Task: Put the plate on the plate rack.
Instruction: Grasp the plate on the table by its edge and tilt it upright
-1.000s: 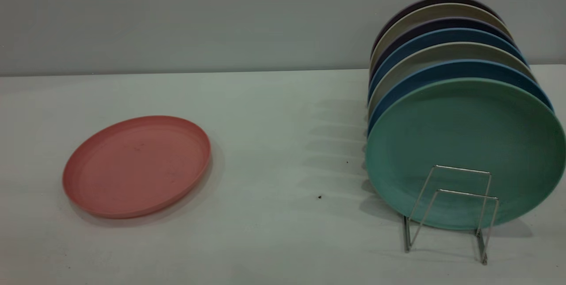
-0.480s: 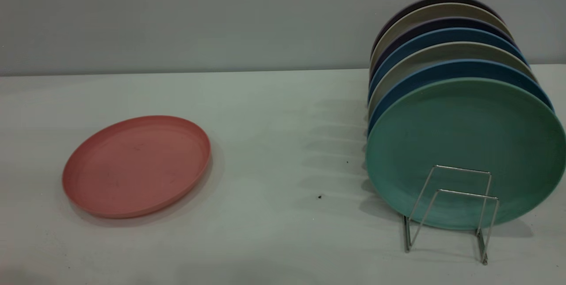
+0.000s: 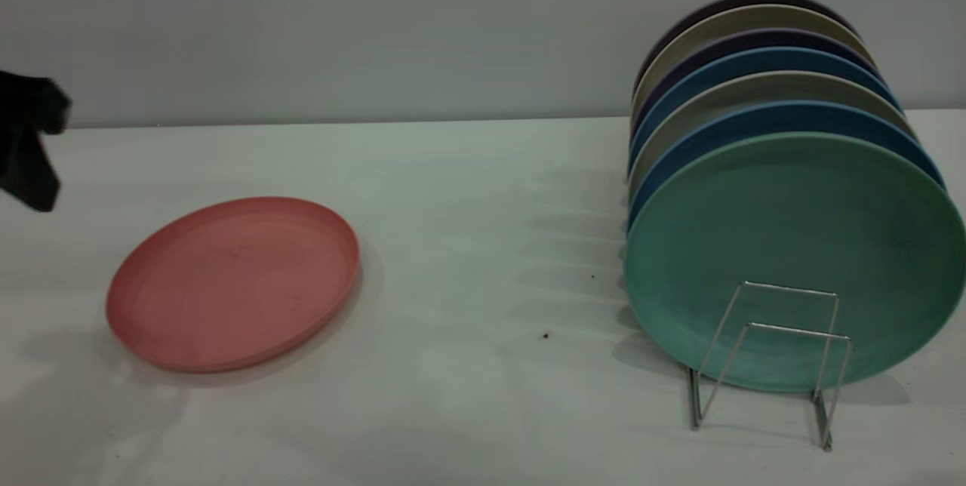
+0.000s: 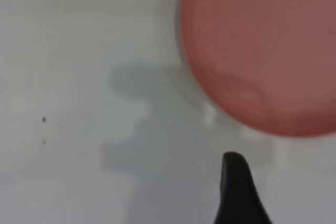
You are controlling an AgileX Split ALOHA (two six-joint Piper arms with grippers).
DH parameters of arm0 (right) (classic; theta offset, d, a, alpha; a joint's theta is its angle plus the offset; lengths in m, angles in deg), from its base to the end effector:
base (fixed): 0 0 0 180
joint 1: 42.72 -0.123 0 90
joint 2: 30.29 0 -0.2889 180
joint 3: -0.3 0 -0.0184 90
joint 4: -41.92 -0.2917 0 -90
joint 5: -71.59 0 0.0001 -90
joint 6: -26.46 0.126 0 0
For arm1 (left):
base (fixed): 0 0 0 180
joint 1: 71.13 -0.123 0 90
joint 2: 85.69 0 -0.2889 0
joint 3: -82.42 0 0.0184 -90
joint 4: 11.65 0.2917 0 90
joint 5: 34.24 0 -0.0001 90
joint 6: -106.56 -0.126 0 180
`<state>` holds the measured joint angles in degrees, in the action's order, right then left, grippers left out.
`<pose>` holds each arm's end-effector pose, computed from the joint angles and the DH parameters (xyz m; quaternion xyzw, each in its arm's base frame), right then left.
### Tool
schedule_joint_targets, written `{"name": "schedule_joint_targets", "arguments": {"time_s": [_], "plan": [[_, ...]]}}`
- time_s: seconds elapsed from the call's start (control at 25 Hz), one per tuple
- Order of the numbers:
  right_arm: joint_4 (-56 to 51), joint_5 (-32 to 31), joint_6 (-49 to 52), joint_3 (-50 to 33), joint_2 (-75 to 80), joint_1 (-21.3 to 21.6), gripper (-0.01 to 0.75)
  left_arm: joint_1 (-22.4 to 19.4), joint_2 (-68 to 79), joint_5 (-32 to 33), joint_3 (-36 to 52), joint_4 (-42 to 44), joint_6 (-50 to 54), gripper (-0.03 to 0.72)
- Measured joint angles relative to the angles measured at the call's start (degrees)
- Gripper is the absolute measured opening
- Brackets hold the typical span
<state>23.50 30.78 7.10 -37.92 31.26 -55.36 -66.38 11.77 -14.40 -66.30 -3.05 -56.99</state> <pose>0.2223 0.0765 0.2524 -0.1804 0.9150 0.1196 0.3405 0.3418 -0.0220 0.1341 -0.0372 0.9612 -0.0068 0.2734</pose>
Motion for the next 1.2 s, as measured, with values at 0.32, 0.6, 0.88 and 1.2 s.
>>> {"name": "schedule_joint_targets", "arguments": {"time_s": [0.32, 0.6, 0.88, 1.2], "plan": [[-5.29, 4.03, -6.39, 0.54, 4.29, 0.0, 0.32, -9.57, 8.5, 4.27, -8.05, -4.18, -5.92, 0.485], [-7.46, 5.36, -7.68, 3.12, 5.73, 0.0, 0.32, -13.21, 16.49, 8.37, -14.96, -18.38, -22.31, 0.485], [-10.64, 5.7, -9.65, 4.02, 7.22, 0.0, 0.32, -13.64, 26.47, 12.37, -23.3, -22.14, -27.74, 0.485], [-19.61, 7.59, -17.65, 4.08, 8.29, 0.0, 0.32, -13.64, 34.74, 13.86, -29.86, -22.43, -27.92, 0.485]]}}
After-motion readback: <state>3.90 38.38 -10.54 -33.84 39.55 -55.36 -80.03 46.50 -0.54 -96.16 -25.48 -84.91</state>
